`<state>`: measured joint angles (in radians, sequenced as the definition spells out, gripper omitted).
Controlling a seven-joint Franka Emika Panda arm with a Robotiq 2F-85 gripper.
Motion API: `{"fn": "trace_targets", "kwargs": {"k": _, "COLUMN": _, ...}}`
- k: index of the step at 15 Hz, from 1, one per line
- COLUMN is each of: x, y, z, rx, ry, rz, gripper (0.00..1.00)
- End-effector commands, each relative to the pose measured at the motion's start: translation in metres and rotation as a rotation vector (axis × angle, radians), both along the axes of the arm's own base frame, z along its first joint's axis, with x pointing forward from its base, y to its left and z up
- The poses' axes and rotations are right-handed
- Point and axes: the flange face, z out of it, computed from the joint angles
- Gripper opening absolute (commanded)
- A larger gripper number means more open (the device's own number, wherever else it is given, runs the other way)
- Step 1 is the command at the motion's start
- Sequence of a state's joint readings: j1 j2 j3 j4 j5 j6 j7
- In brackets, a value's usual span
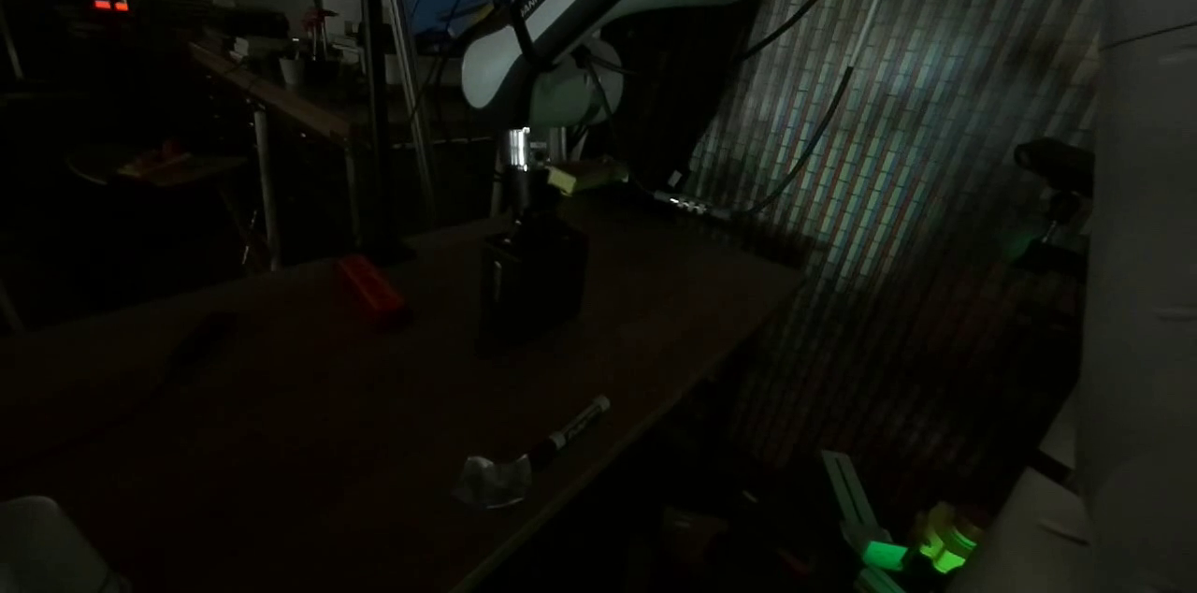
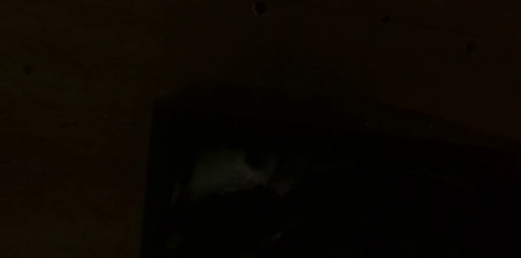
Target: Put the white cloth inside the black object
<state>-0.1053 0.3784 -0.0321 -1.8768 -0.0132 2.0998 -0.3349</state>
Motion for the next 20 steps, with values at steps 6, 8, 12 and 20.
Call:
{"fn": "trace_targets", "kwargs": {"k": 6, "x": -0.016, "y": -0.021, "z": 0.03, "rx": -0.018, "ry": -0.039, "rz": -0.015, "gripper": 0.0}}
{"fn": "trace_targets", "kwargs": {"k": 8, "x": -0.023, "y": -0.027, "z": 0.05, "rx": -0.019, "ry": -0.06, "rz": -0.027, "gripper": 0.0}}
{"fn": "trace_targets", "kwargs": {"k": 12, "x": -0.033, "y": -0.035, "z": 0.095, "rx": -0.045, "ry": -0.127, "rz": -0.043, "gripper": 0.0}}
{"fn": "trace_targets", "kwargs": {"k": 20, "x": -0.051, "y": -0.021, "z": 0.136, "rx": -0.095, "ry": -0.195, "rz": -0.001, "gripper": 0.0}}
